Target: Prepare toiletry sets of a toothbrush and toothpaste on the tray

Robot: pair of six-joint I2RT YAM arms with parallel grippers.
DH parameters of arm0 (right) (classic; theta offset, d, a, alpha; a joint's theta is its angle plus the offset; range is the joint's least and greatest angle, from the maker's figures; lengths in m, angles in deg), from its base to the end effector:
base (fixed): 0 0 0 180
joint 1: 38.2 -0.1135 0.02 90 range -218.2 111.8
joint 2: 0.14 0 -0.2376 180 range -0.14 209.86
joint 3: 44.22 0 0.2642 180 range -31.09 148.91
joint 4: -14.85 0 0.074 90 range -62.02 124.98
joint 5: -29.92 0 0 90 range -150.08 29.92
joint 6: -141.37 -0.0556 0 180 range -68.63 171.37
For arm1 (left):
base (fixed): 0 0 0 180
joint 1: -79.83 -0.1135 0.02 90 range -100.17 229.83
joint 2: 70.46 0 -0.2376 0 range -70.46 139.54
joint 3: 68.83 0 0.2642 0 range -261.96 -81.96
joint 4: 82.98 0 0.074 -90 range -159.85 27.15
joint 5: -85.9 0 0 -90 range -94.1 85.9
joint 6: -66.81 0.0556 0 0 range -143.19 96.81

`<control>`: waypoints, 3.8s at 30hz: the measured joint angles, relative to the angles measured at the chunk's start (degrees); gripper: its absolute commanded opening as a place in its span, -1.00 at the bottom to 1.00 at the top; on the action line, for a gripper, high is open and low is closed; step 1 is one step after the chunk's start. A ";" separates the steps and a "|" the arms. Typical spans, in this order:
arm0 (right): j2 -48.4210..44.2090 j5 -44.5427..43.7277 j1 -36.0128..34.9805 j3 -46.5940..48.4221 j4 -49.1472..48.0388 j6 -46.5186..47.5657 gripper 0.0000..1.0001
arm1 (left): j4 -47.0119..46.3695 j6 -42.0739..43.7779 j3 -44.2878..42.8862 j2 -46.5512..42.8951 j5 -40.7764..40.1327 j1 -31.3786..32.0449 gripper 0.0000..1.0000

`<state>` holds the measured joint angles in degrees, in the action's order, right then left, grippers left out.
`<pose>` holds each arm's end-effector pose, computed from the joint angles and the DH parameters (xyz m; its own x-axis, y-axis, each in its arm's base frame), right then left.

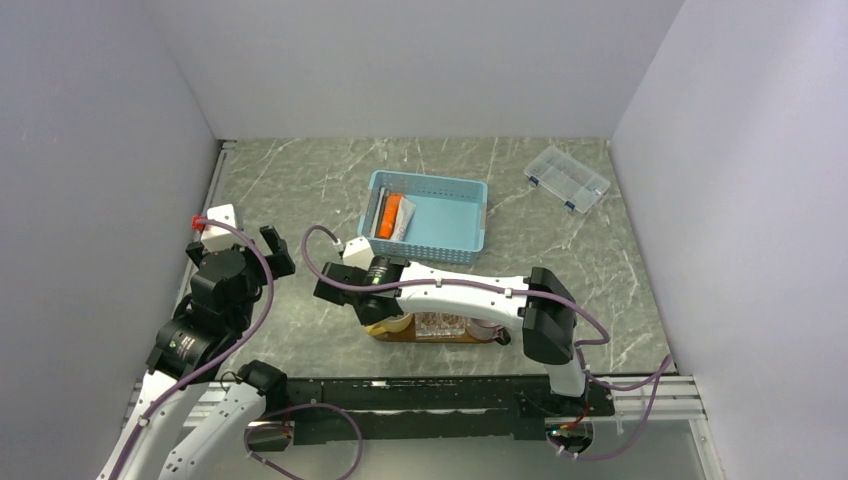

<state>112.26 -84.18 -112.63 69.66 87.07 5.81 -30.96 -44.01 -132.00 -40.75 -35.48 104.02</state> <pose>0.1335 0.3945 0.2222 -0.7794 -0.3691 -0.5062 -0.4094 0.9117 -0.0344 0.1480 -0.0347 0.3383 -0.2357 -0.2268 -0.9450 -0.1971 0.9633 -0.1820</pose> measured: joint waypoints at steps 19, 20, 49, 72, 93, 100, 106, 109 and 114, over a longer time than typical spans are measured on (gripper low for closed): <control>0.00 -1.44 -0.07 -0.11 -0.02 -0.83 -0.39 | 0.00 0.02 0.00 0.00 0.02 0.00 0.98; 0.00 -1.51 -0.09 -0.11 -0.02 -0.94 -0.36 | 0.00 0.02 0.00 0.00 0.02 0.00 0.98; -17.27 -7.37 3.85 -4.44 -1.14 0.26 -0.10 | -0.04 0.13 0.17 2.10 1.07 0.00 0.98; -21.38 -0.66 28.13 -13.11 -12.00 11.69 0.02 | -1.86 1.97 0.33 16.15 14.38 0.00 0.98; 13.25 9.60 34.42 15.15 -15.65 12.20 0.27 | -1.81 3.13 0.33 17.09 17.88 -0.70 0.98; 19.21 9.90 35.21 21.24 -14.75 11.21 0.27 | -1.86 3.15 0.33 16.24 18.03 -1.27 0.98; 23.45 10.36 35.41 24.20 -14.12 10.82 0.27 | -1.86 3.15 0.33 16.24 18.29 -1.79 0.98; 25.66 10.64 35.41 26.01 -13.79 10.80 0.27 | -1.88 3.15 0.33 16.24 18.58 -2.03 0.98; 28.20 10.80 35.36 27.82 -13.29 10.56 0.27 | -1.92 3.15 0.33 16.20 19.08 -2.16 0.98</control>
<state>140.46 -73.38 -77.27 97.48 73.78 16.37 -32.88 -40.86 -131.67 -24.55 -16.40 101.85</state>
